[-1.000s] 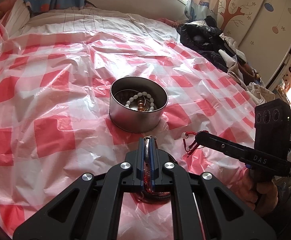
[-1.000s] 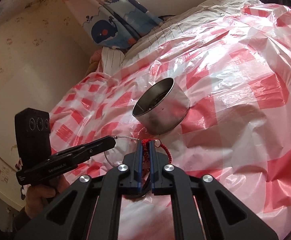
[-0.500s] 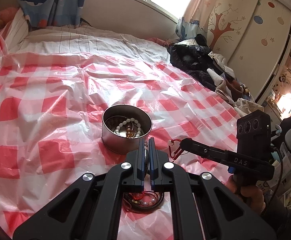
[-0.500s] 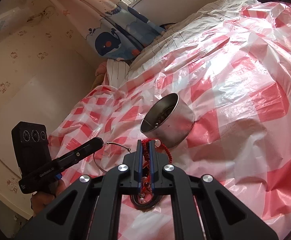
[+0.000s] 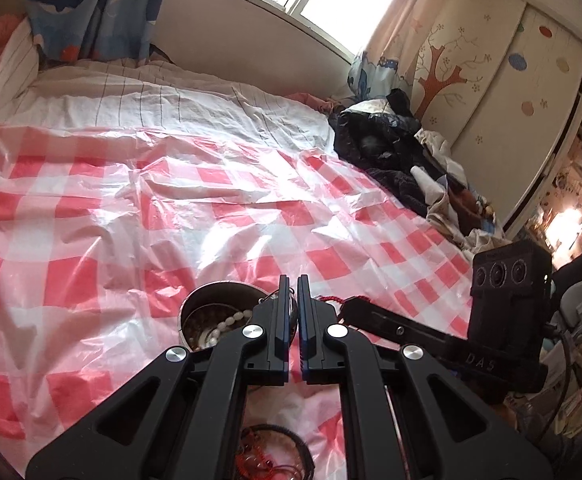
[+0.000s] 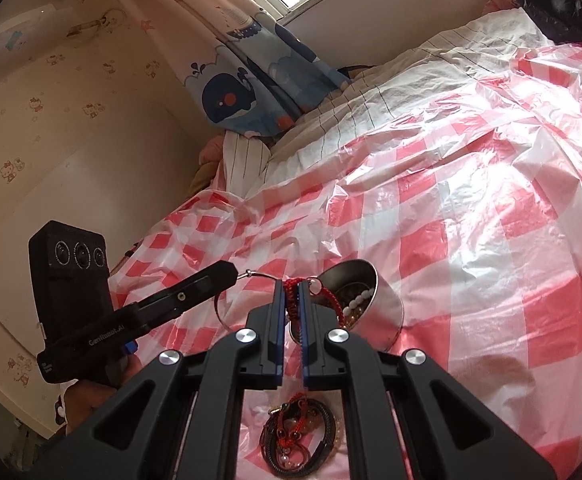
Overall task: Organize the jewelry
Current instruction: 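Open both grippers over the tin to drop the bangle and cord, then move both open grippers back over the remaining jewelry pile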
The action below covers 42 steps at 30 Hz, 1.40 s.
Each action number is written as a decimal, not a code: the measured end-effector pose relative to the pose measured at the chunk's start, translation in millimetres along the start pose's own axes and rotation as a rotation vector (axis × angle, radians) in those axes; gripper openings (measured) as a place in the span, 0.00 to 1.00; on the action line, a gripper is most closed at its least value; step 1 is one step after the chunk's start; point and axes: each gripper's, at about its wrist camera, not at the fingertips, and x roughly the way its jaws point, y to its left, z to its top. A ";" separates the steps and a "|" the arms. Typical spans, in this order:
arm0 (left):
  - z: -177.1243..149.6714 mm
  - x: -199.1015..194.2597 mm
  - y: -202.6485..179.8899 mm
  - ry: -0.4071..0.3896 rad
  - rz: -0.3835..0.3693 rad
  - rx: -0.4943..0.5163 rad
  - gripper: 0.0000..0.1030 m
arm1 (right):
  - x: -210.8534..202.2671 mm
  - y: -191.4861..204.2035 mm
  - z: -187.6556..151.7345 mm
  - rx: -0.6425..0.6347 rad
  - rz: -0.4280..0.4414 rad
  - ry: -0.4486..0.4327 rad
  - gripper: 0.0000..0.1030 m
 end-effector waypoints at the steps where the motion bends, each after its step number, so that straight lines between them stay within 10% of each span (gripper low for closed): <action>1: 1.7 8.5 6.2 0.004 -0.004 -0.029 0.03 | 5.4 0.1 3.4 -0.007 -0.002 0.006 0.07; 5: -5.4 59.9 38.4 0.182 0.180 -0.086 0.04 | 42.9 0.0 8.7 -0.067 -0.067 0.086 0.08; 10: -18.9 42.9 48.2 0.178 0.278 -0.063 0.06 | 62.7 -10.4 -0.8 -0.059 -0.125 0.141 0.29; 29: -108.4 -42.2 14.2 0.183 0.302 0.026 0.33 | -26.8 -13.4 -86.5 -0.022 -0.260 0.112 0.43; 42: -119.3 -33.4 8.9 0.174 0.335 0.058 0.36 | -11.0 1.3 -120.0 -0.051 -0.243 0.127 0.43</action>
